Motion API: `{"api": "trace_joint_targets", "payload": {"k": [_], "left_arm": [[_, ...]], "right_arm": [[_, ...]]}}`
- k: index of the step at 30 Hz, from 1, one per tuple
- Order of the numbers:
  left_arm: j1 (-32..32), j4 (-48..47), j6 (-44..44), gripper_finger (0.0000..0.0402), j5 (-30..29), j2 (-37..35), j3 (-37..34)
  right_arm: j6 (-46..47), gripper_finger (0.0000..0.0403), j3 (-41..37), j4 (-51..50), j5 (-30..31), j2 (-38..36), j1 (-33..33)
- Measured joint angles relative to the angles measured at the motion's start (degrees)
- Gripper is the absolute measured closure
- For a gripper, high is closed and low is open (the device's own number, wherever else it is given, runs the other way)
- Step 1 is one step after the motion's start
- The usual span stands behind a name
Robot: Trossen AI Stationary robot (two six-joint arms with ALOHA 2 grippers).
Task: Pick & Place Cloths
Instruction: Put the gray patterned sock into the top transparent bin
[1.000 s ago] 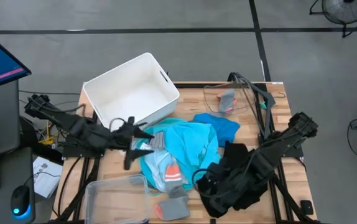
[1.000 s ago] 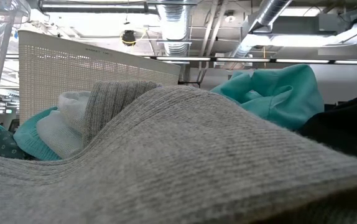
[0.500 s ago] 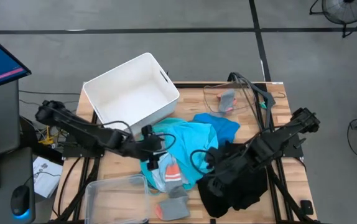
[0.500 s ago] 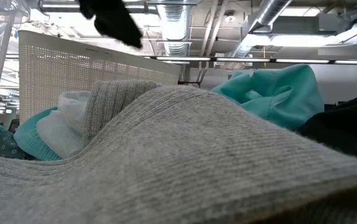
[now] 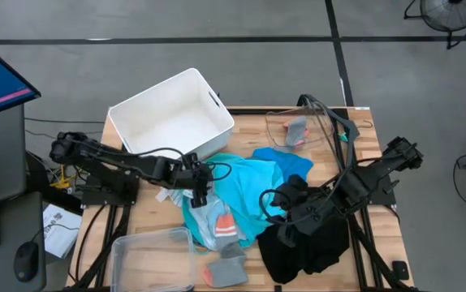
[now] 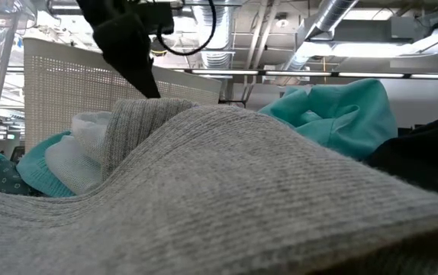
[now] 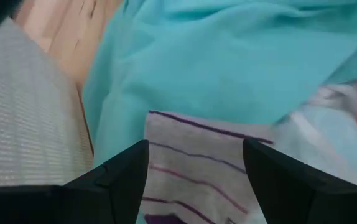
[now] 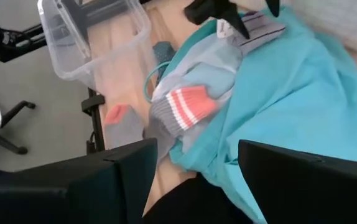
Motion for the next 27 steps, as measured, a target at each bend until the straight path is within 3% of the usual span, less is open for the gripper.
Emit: {"api": "trace_joint_targets", "payload": {"k": [10,15,22,27], "left_arm": [[0.74,0.24,5.97,0.0173,0.92,0.05,-0.83],[2.06,-0.98,3.64,0.0241,4.74,0.05,-0.83],[2.31,1.22,1.43,0.0385,3.89,1.45,-0.8],[0.34,3.23,-4.69,0.04,4.01,-0.15,0.89]], "right_arm": [[1.12,0.0184,0.0,0.28,-1.99,-0.24,-1.56],[1.38,0.0184,0.0,0.75,-1.71,0.29,-1.83],[3.57,0.0184,0.0,0.79,-1.88,0.27,0.18],[1.3,0.0184,-0.01,0.96,-2.02,0.27,2.39]]}}
